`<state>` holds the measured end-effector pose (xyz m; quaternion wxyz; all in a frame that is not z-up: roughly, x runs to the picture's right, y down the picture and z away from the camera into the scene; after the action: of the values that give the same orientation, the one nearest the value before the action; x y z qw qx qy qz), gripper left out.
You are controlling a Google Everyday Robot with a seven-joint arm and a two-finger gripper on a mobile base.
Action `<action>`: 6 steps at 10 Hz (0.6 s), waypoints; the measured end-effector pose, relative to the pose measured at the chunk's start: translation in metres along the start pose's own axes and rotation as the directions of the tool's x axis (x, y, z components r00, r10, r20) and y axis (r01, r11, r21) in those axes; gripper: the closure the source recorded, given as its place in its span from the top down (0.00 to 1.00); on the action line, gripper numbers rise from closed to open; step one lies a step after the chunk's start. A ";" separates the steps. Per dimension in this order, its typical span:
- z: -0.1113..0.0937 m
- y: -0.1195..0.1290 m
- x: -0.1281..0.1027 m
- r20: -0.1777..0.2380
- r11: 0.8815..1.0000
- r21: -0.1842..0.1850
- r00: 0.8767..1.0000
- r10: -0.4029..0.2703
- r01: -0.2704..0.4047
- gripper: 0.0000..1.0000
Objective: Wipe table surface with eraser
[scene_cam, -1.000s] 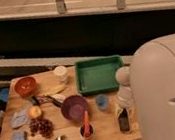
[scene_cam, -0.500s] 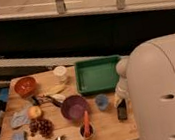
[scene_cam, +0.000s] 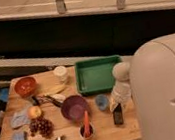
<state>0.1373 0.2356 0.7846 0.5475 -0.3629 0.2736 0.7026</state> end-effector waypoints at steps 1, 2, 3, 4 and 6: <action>0.005 0.000 0.013 -0.017 1.000 0.003 1.000 -0.007 0.007 0.00; 0.008 -0.002 0.023 -0.025 1.000 0.008 1.000 -0.002 0.002 0.00; 0.010 -0.006 0.029 -0.023 1.000 0.012 1.000 0.013 -0.013 0.00; 0.009 -0.012 0.031 -0.019 0.999 0.019 0.999 0.026 -0.026 0.00; 0.001 -0.023 0.020 0.004 0.998 0.034 0.999 0.050 -0.050 0.00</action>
<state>0.1569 0.2539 0.7691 0.5365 -0.3453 0.2936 0.7119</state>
